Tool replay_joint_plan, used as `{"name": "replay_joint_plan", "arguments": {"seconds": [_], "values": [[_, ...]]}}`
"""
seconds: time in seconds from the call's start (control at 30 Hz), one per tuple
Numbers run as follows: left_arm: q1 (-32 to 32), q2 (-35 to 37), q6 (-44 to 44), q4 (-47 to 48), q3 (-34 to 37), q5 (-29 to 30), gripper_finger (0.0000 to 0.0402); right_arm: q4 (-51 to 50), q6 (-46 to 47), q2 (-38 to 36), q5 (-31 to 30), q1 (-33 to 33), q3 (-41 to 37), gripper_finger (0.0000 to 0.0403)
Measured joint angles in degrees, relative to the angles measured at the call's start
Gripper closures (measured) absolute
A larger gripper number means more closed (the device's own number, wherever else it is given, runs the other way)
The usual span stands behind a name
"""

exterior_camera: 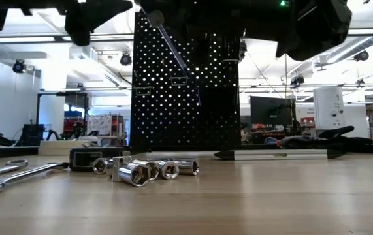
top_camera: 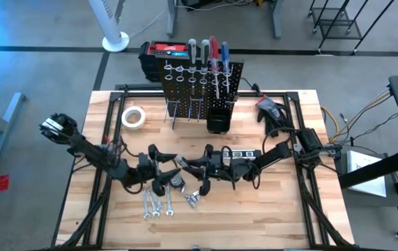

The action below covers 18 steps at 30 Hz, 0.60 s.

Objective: Hang tools onto peg board
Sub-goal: Hang the gray screwdriver on the peg board

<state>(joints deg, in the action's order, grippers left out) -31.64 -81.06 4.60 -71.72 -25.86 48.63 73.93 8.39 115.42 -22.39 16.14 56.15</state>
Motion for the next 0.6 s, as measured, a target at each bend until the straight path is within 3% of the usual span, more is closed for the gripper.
{"name": "replay_joint_plan", "arguments": {"seconds": [0.17,0.5,0.6], "values": [[0.28,-1.56,-0.94,1.57,-2.47,1.73,0.0158,-1.24,-0.61,0.00,0.44,0.35,0.60,0.0337],[0.68,-1.30,-1.04,1.25,-3.35,1.40,0.0288,-1.07,-1.52,0.00,0.13,0.81,0.60,0.0337],[0.72,-1.24,-1.09,1.27,-3.63,0.70,0.0293,-0.98,-0.88,0.00,0.11,0.79,0.59,0.0337]]}}
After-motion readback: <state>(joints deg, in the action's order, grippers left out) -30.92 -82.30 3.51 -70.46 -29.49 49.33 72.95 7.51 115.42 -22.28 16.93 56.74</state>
